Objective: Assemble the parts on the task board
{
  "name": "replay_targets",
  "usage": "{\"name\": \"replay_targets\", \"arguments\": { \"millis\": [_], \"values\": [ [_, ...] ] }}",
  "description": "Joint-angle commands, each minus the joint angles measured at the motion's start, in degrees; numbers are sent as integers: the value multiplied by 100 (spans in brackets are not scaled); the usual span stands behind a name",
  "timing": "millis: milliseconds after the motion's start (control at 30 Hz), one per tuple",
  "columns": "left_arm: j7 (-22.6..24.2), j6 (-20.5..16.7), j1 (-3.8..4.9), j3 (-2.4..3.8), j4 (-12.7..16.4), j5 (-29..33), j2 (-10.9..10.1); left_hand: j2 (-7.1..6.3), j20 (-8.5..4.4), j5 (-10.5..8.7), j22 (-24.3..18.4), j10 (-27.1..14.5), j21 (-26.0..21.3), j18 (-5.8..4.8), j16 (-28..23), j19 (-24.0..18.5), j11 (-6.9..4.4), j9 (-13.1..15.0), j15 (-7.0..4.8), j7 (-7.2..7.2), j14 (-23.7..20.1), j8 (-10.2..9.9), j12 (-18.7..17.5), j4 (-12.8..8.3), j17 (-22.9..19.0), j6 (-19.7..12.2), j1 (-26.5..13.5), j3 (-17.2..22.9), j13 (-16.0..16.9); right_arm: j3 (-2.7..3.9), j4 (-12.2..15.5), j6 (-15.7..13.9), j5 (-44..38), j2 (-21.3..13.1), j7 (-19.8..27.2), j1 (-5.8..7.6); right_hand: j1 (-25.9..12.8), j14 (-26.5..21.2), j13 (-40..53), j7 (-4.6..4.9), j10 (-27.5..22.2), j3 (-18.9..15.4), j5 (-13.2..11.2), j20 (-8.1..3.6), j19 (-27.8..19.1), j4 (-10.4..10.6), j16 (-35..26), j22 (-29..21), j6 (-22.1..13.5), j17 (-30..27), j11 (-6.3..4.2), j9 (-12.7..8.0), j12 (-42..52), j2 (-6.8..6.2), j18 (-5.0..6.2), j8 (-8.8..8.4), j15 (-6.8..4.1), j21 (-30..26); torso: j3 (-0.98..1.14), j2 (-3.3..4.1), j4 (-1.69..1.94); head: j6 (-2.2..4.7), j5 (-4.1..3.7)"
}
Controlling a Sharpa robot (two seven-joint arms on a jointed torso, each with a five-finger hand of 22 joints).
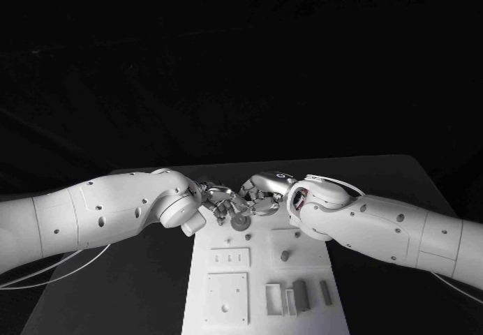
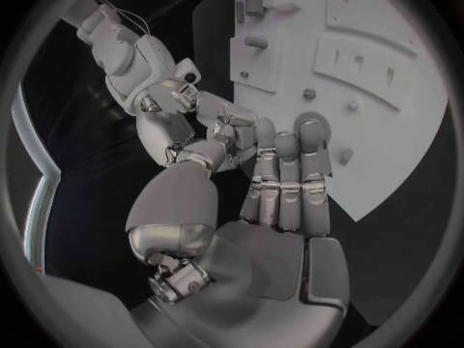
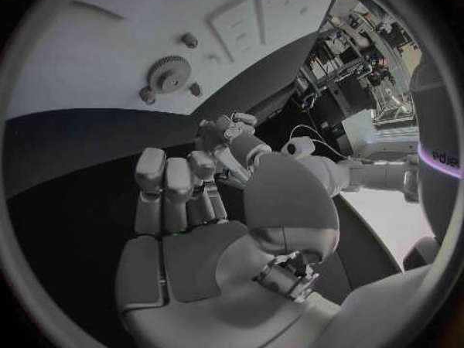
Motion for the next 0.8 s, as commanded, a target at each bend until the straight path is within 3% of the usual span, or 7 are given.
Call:
{"name": "replay_targets", "arguments": {
  "millis": [33,467,567,800],
  "values": [
    [19,-55,8,8,24,-5,3,20,-9,18,41,39,31,242,47,31,6,3,-37,-3,2,27,24,-17,-13,366,103,61,12,0,-9,121,-74,15,-26,-4,-49,13,-10,161,-41,3,-7,-39,7,-25,-5,59,205,-12,2,9,35,10,305,28,-50,6,-2,1,-1,0,-2],
    [-6,-67,7,8,-9,89,0,144,-22,29,102,68,33,188,177,43,-7,4,-39,-28,-37,1,44,-67,-157,455,583,767,32,0,-74,183,-105,39,-81,-11,-70,21,-16,156,-41,4,-7,-39,8,-22,-6,57,218,-2,-3,13,37,22,305,28,-56,3,-6,1,2,8,-36],
    [-13,-83,8,8,-31,122,2,155,-23,32,110,70,33,175,209,38,-7,8,-36,-33,-51,-5,41,-71,-198,470,663,919,30,0,-77,187,-106,40,-82,-11,-74,24,-18,156,-41,4,-7,-39,9,-21,-5,57,219,2,-4,13,38,24,305,27,-57,2,4,0,-1,12,-30],
    [-15,-79,8,8,-26,175,0,177,-24,33,114,71,30,164,238,26,-6,16,-34,-34,-66,-9,37,-83,-237,474,727,1030,26,0,-79,192,-107,44,-84,-12,-78,21,-19,154,-41,6,-7,-39,9,-21,-6,56,222,-3,-5,13,38,30,305,27,-58,2,0,1,0,18,-34]
  ]
}}
